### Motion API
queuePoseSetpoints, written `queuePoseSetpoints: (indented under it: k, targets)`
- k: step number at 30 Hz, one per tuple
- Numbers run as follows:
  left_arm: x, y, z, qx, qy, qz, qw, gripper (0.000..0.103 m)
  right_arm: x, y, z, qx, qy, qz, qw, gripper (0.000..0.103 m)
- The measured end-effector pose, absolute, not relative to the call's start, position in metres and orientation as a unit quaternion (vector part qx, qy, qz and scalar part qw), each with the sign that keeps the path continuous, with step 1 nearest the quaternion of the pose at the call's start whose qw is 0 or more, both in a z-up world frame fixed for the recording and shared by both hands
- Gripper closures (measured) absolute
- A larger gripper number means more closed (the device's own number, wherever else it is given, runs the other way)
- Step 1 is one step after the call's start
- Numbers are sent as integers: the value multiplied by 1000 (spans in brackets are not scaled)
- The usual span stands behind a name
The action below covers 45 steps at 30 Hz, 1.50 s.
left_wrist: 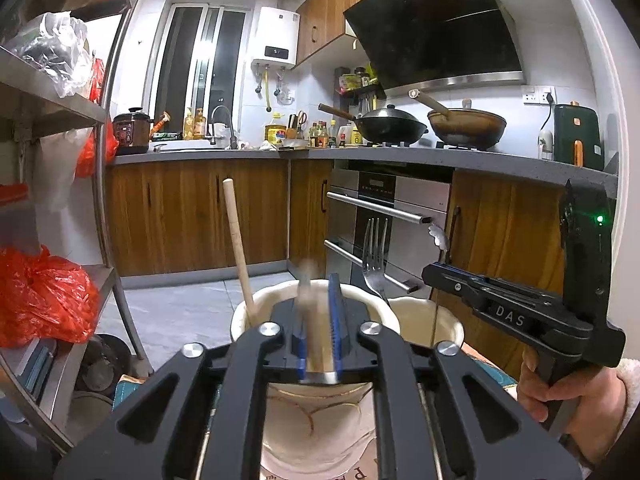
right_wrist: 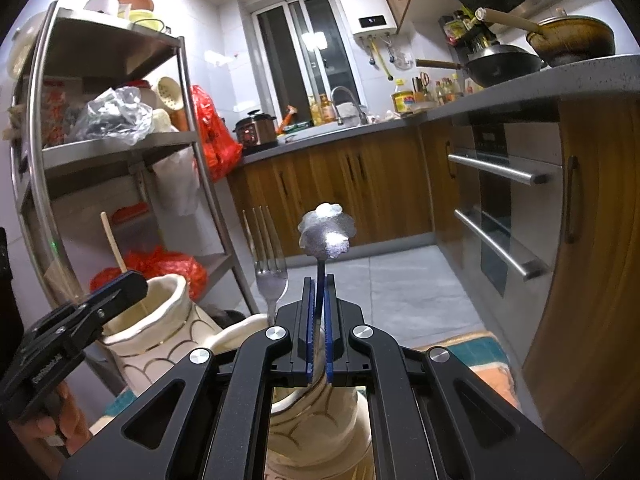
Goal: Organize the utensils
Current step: 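Drop the spoon into the short cup with right gripper while left drops chopstick, then withdraw both open grippers from the holder back over the table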
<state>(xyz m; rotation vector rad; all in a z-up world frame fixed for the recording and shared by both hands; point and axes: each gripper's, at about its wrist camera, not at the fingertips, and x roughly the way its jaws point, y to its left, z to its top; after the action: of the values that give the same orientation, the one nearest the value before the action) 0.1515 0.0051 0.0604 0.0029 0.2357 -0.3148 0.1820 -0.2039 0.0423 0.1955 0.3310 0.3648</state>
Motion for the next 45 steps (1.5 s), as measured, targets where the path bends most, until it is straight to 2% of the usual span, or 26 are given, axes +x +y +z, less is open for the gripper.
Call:
queuePoseSetpoints:
  k: [1,5,9,14,15,17,19,20,24,26,45]
  targets:
    - [151,5,61,1,117,-155,981,76,182,-203,42,94,163,179,966,98]
    - [150,7,61,-2,118,-152,981,73,182,-203,42,95,163,181,965,98]
    - [148,10,63,-9,115,-151,982,66,183,-203,42,94,165,180,965,95]
    - [142,12,67,-3,104,-139,985,59,181,-204,42,96,165,184,964,67]
    - [140,13,67,-1,101,-134,986,54,179,-205,43,97,163,183,965,64]
    - [135,17,69,-4,92,-119,989,45,175,-209,46,102,161,182,965,45]
    - [130,23,70,-13,88,-110,990,33,167,-216,50,118,152,183,964,32]
    - [128,25,71,-18,86,-105,991,30,164,-218,51,122,150,183,964,25]
    - [113,36,71,-26,72,-73,994,11,143,-228,58,130,132,180,966,9]
    - [103,40,70,-27,62,-57,996,6,131,-230,61,125,121,177,969,7]
    - [41,35,34,18,116,-37,992,6,65,-239,47,83,118,172,974,5]
